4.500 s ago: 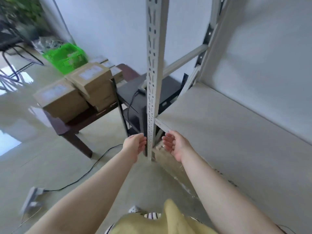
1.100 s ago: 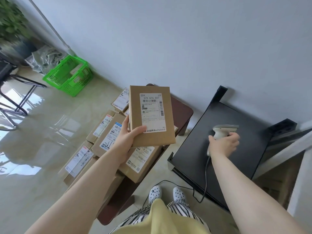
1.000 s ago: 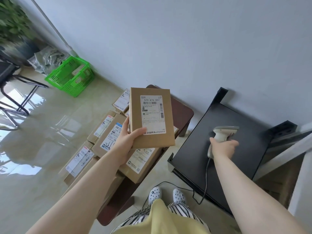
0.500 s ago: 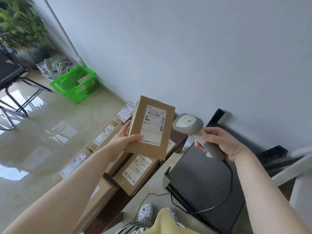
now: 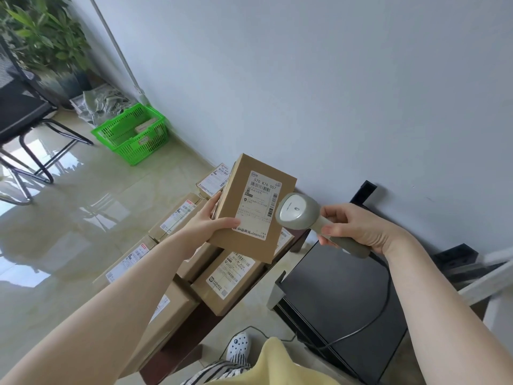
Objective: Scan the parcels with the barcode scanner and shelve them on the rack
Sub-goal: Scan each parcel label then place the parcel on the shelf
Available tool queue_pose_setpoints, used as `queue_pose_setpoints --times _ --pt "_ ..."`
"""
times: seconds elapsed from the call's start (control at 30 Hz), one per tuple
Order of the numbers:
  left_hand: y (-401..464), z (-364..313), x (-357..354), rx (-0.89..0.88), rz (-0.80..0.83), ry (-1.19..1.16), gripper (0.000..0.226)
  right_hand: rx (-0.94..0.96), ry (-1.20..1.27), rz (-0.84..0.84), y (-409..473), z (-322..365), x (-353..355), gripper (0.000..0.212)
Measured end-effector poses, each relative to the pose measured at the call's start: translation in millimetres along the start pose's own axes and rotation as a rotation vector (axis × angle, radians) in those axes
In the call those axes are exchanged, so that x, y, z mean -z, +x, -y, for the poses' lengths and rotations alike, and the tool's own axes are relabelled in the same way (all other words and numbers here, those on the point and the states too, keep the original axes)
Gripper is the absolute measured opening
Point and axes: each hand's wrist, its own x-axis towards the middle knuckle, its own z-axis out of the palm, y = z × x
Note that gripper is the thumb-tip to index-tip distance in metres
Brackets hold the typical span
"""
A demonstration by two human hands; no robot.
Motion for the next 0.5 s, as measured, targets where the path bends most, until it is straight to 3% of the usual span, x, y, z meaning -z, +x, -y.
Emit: queue_pose_setpoints --times 0.23,0.33,0.5 --pt "-1 4 2 -0.014 -0.004 0.003 0.120 0.053 -0.004 -0.011 0 0 -1 0.062" --pt "1 6 2 -0.011 -0.015 0.004 0.120 0.056 0.028 -0.024 0 -1 -3 0.059" --pt "2 6 -7 -0.034 -0.016 -0.035 0.113 0.084 0.299 -0.137 7 -5 -25 0.066"
